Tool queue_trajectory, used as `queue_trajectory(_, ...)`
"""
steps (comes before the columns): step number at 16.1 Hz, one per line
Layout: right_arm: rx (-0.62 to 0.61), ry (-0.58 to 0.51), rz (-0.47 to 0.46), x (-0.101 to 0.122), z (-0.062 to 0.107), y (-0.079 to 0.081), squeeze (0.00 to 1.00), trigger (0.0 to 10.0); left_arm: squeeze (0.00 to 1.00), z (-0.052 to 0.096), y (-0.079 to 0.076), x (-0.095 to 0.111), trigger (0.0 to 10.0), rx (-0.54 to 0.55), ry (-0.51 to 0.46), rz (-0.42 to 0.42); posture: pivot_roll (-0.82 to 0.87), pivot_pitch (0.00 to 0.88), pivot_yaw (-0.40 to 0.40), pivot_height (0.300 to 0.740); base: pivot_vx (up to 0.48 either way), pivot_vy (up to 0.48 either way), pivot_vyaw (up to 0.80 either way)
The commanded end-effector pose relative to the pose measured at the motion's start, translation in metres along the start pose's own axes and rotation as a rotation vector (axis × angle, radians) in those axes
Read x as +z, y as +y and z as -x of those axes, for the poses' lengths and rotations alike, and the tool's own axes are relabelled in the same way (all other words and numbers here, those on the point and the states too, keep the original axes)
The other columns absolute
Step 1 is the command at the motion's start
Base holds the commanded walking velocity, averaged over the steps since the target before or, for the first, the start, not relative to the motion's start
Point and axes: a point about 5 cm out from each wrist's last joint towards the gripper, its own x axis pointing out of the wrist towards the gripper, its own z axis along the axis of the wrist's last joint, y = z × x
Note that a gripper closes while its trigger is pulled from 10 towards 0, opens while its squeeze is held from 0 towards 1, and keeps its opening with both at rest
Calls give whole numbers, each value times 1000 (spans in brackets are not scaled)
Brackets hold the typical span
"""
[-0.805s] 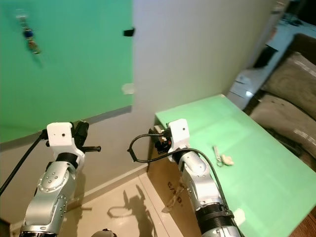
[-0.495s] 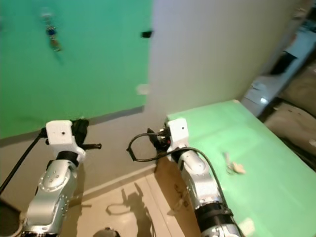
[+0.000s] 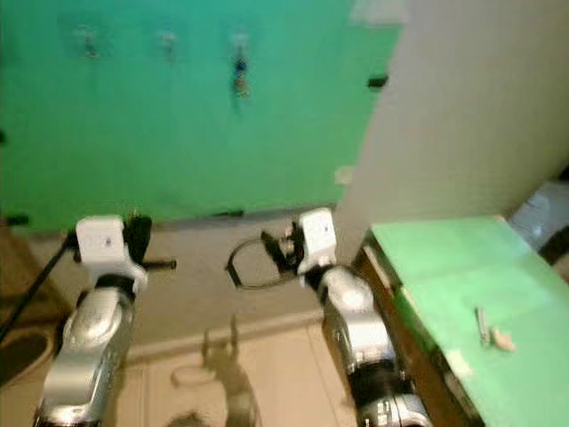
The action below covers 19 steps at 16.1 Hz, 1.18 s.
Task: Hang keys on a hook
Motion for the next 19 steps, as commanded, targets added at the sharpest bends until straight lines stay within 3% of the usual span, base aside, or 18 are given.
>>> queue_trajectory(1, 4, 1, -5, 0, 1, -2, 0, 10000, 0, -1, -5, 5, 10000, -15, -17, -13, 155, 0, -96, 740, 0, 0, 563)
queue_trajectory(4, -41, 2, -25, -1, 1, -6, 0, 10000, 0, -3, -5, 6, 10000, -29, -18, -71, 156, 0, -94, 740, 0, 0, 383)
queue_trajectory(6, -55, -19, 9, 2, 0, -8, 0, 10000, 0, -6, -2, 9, 10000, -24, -32, -52, 157, 0, -93, 740, 0, 0, 0)
queue_trajectory(7, -64, -31, 10, 4, 0, -9, 0, 10000, 0, -6, 1, 10, 10000, -11, -37, -87, 158, 0, -93, 740, 0, 0, 0)
queue_trajectory(10, -93, -70, -32, 9, 1, -12, 0, 10000, 0, -6, 3, 9, 10000, 6, -31, -88, 161, 0, -97, 740, 0, 0, 0)
queue_trajectory(14, -56, -56, -11, 6, 0, -9, 0, 10000, 0, -8, -1, 9, 10000, 2, -27, -123, 163, 0, -94, 740, 0, 0, 661)
queue_trajectory(16, -78, -58, -6, 7, -1, -10, 0, 10000, 0, -13, -4, 13, 10000, -40, -37, -168, 162, 0, -94, 740, 0, 0, 578)
queue_trajectory(18, -69, -63, 16, 8, -2, -9, 0, 10000, 0, -23, -12, 27, 10000, -118, -87, -279, 161, 0, -99, 740, 0, 0, 0)
queue_trajectory(19, -65, -64, 17, 8, -1, -9, 0, 10000, 0, -29, -14, 37, 10000, -139, -109, -241, 159, 0, -100, 740, 0, 0, 0)
